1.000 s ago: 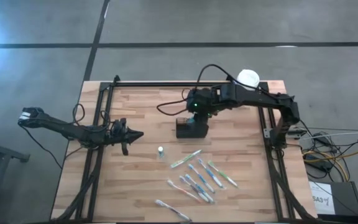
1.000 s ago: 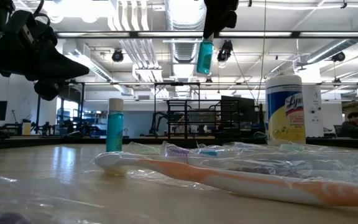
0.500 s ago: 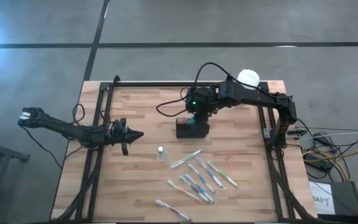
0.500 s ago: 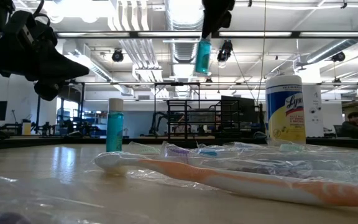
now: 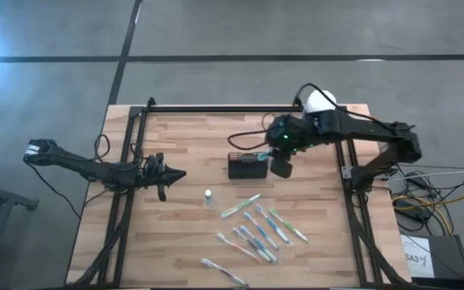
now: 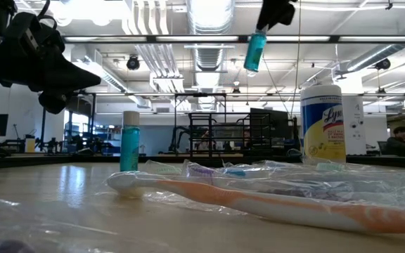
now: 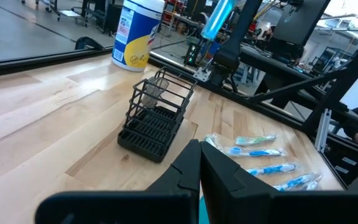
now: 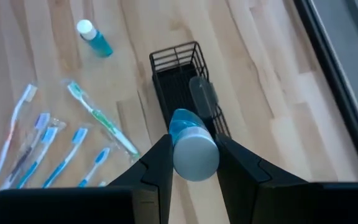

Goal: Pick & Place toothbrushing station
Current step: Put the bottom blue mouthwash into the black wire organizer

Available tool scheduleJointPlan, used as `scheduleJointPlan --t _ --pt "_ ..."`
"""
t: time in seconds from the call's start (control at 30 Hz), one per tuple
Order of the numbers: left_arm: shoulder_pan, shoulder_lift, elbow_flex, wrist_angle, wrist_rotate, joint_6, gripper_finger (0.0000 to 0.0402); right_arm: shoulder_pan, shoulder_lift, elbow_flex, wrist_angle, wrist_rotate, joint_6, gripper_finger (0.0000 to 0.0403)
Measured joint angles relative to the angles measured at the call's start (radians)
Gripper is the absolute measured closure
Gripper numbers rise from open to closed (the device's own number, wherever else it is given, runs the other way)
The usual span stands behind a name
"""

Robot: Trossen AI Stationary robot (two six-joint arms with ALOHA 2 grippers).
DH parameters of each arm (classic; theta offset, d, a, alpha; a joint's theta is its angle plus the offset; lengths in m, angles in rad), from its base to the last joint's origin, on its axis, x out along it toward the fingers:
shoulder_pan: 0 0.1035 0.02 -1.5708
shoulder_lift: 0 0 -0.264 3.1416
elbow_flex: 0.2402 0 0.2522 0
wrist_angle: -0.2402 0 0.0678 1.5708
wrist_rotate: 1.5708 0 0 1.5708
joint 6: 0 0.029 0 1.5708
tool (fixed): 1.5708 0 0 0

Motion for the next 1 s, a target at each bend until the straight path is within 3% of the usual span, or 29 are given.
scheduleJointPlan --t 0.13,0.3,1.0 --pt "0.0 0.0 0.0 0.002 0.0 0.0 0.0394 -0.009 -0.087 -0.116 0.056 0.051 0.074 0.0311" --pt "0.0 0.0 0.002 0.01 0.0 -0.008 0.0394 -0.023 -0.112 -0.154 0.063 0.117 0.13 0.0311" --pt "0.0 0.0 0.006 0.011 0.0 0.021 0.0394 -0.02 -0.047 -0.154 0.134 0.071 0.183 0.0311"
